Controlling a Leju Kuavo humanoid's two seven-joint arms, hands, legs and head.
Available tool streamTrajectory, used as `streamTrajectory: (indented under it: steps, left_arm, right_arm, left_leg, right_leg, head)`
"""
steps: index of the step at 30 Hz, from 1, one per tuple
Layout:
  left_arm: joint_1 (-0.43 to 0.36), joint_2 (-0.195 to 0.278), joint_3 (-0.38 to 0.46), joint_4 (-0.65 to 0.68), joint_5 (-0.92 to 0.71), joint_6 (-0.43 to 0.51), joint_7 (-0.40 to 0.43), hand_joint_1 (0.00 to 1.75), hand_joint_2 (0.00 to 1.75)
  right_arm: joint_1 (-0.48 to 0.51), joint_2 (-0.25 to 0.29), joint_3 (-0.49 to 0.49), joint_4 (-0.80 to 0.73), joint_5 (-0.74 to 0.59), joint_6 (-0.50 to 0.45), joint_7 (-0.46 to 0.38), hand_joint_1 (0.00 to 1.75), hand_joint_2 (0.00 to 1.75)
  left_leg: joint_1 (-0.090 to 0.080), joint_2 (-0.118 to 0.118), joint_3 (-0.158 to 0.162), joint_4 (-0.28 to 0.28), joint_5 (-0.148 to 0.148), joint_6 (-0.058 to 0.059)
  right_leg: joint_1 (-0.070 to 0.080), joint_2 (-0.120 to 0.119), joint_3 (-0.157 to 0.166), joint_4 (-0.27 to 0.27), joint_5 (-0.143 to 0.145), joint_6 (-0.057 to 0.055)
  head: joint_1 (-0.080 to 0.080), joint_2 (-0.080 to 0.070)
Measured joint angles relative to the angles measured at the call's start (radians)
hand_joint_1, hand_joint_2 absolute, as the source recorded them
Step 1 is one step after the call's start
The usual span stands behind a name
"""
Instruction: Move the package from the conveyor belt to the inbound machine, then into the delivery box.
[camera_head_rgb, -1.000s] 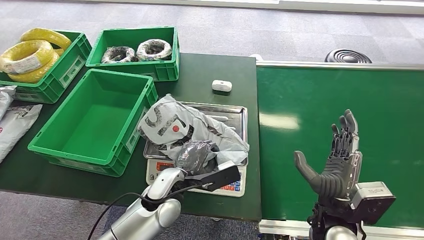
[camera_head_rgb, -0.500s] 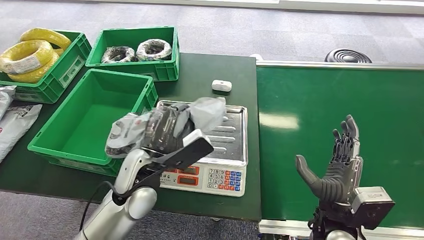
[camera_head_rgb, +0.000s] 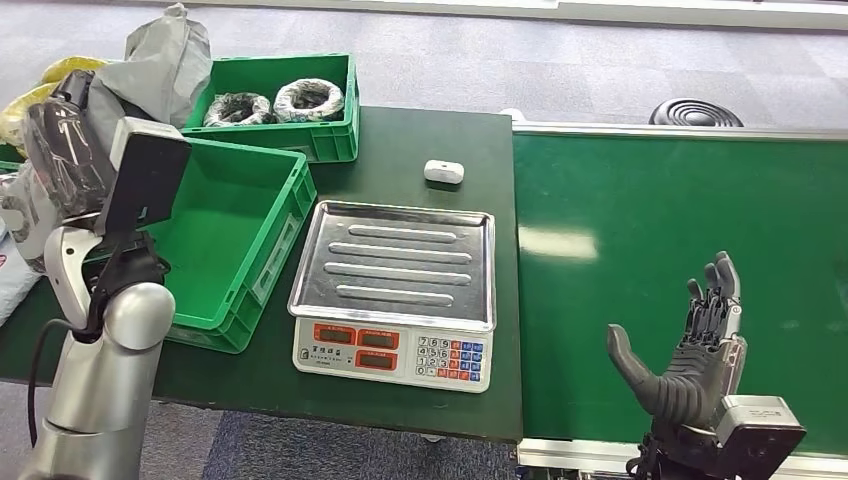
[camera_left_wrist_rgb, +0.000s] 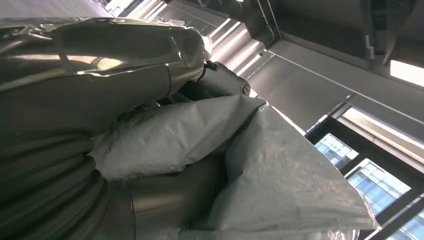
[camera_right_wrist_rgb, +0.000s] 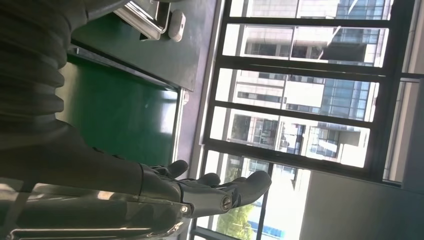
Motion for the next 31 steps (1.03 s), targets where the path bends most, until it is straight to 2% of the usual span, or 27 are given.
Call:
streamTrajectory:
  steps: [2,8,13,20,26,31]
  left_arm:
    - [-0.004,0.008,0.023,0.034,0.028,-0.008,-0.005,0.12,1.75]
    - [-0.008,0.012,0.047,0.127,0.089,-0.029,-0.026,0.12,1.75]
    - [-0.008,0.013,0.049,0.151,0.093,-0.036,-0.028,0.0,1.75]
    - [-0.007,0.008,0.053,0.172,0.154,-0.069,-0.025,0.0,1.75]
    - [0.003,0.005,0.085,0.183,0.17,-0.008,-0.027,0.0,1.75]
    - [0.022,0.013,0.125,0.174,0.181,0.057,-0.061,0.0,1.75]
  right_arm:
    - [0.001,-0.001,0.0,0.0,-0.001,0.0,0.001,0.0,1.75]
    - [0.01,-0.001,-0.004,-0.012,0.002,0.01,0.003,0.0,1.75]
    - [0.013,0.0,-0.007,-0.016,0.003,0.013,0.004,0.0,1.75]
    - [0.014,0.002,-0.009,-0.019,0.01,0.037,0.014,0.0,1.75]
    - [0.025,0.002,-0.01,-0.019,0.006,0.04,0.017,0.0,1.75]
    - [0.036,0.001,-0.01,-0.019,0.006,0.035,0.02,0.0,1.75]
  left_leg:
    - [0.0,0.0,0.0,0.0,0.0,0.0]
    - [0.0,0.0,-0.001,0.0,0.0,0.0]
    - [0.0,0.0,-0.001,0.0,0.0,0.0]
    - [0.0,0.0,-0.001,0.0,0.0,0.0]
    - [0.0,0.0,-0.001,0.0,0.0,0.0]
    - [0.0,0.0,-0.001,0.0,0.0,0.0]
  right_leg:
    - [0.0,0.0,0.0,0.0,0.0,0.0]
    - [0.0,0.0,0.0,0.0,0.0,0.0]
    - [0.0,0.0,0.0,0.0,0.0,0.0]
    - [0.0,0.0,0.0,0.0,0.0,0.0]
    - [0.0,0.0,0.0,0.0,0.0,0.0]
    - [0.0,0.0,-0.001,0.0,0.0,0.0]
  head:
    - [0.0,0.0]
    - [0.0,0.0]
    - [0.0,0.0]
    - [0.0,0.0]
    - [0.0,0.0]
    - [0.0,0.0]
